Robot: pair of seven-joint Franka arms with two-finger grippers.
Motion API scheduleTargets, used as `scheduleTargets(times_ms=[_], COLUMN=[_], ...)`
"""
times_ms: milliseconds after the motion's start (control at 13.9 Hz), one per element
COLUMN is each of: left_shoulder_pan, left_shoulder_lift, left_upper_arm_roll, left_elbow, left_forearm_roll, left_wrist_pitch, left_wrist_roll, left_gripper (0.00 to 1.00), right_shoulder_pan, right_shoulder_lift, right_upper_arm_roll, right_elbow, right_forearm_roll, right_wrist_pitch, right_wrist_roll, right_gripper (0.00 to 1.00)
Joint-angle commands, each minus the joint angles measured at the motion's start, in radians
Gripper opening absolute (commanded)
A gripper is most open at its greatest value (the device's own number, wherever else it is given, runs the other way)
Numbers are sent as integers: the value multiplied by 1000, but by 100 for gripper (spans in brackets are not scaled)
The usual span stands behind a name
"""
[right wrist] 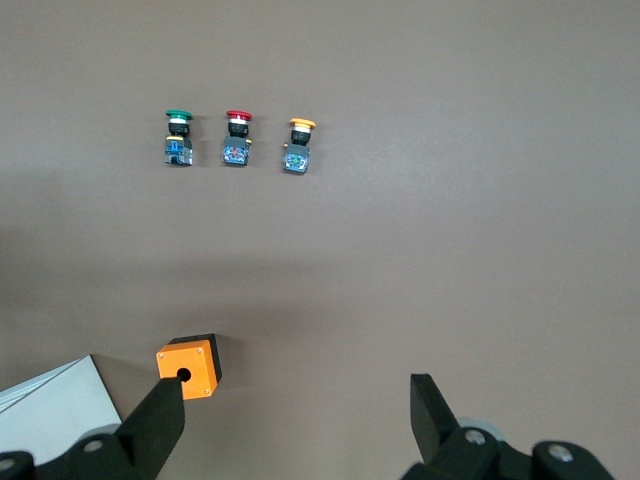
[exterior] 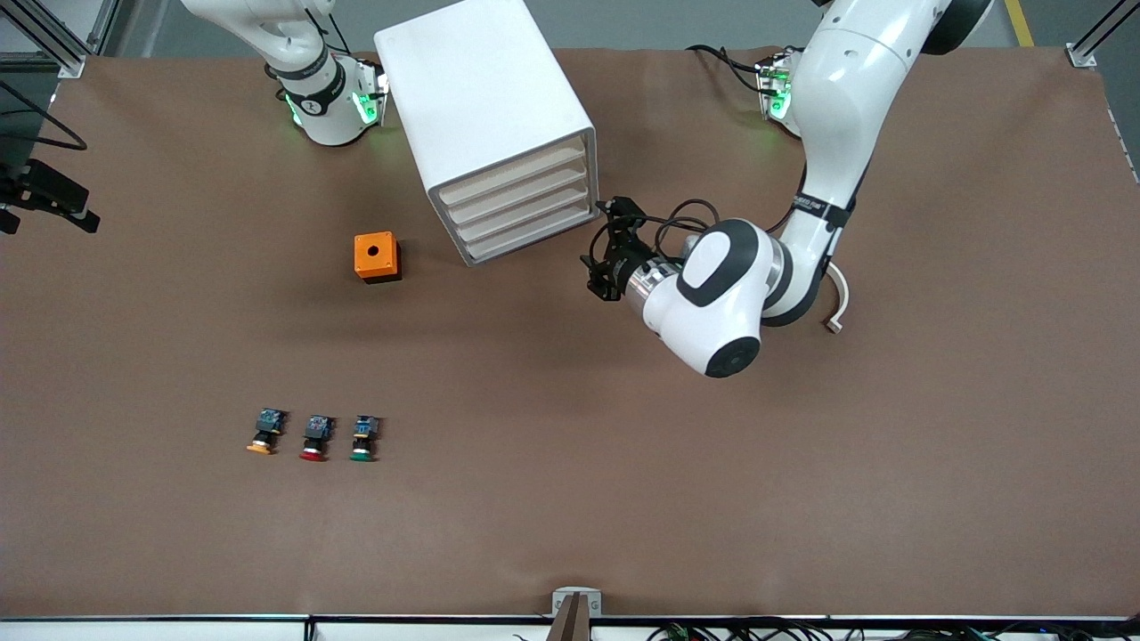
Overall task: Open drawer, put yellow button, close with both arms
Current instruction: 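Reach the left gripper to the white cabinet's top drawer handle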
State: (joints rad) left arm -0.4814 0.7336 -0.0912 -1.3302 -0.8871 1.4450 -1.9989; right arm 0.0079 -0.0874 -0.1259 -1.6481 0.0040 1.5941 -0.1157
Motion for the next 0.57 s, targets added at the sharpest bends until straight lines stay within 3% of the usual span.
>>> scheduleTargets(times_ms=[0, 215, 359, 502], left_shoulder_pan=[-5, -3, -3, -2], left_shoulder_lift=[44, 66, 90, 102], left_upper_arm_roll=[4, -4, -21, -31], left_elbow=[40, 37, 37, 33], left_forearm_roll=[-62, -130, -141, -185], left_wrist_pitch=[-32, -44, -46, -57], left_wrist_roll=[-138, -240, -300, -334], left_gripper=[99, 75, 64, 63], right_shoulder_pan=[-14, -14, -17, -20], right_shoulder_lift=[-15, -14, -11, 27], right_upper_arm_roll=[8, 8, 6, 6], right_elbow=[-4, -2, 8, 13], right_forearm_roll=[16, 14, 13, -2], right_wrist_pitch=[-9, -13, -13, -2], right_wrist_roll=[-7, -4, -5, -4], right_gripper=[100, 100, 100, 100])
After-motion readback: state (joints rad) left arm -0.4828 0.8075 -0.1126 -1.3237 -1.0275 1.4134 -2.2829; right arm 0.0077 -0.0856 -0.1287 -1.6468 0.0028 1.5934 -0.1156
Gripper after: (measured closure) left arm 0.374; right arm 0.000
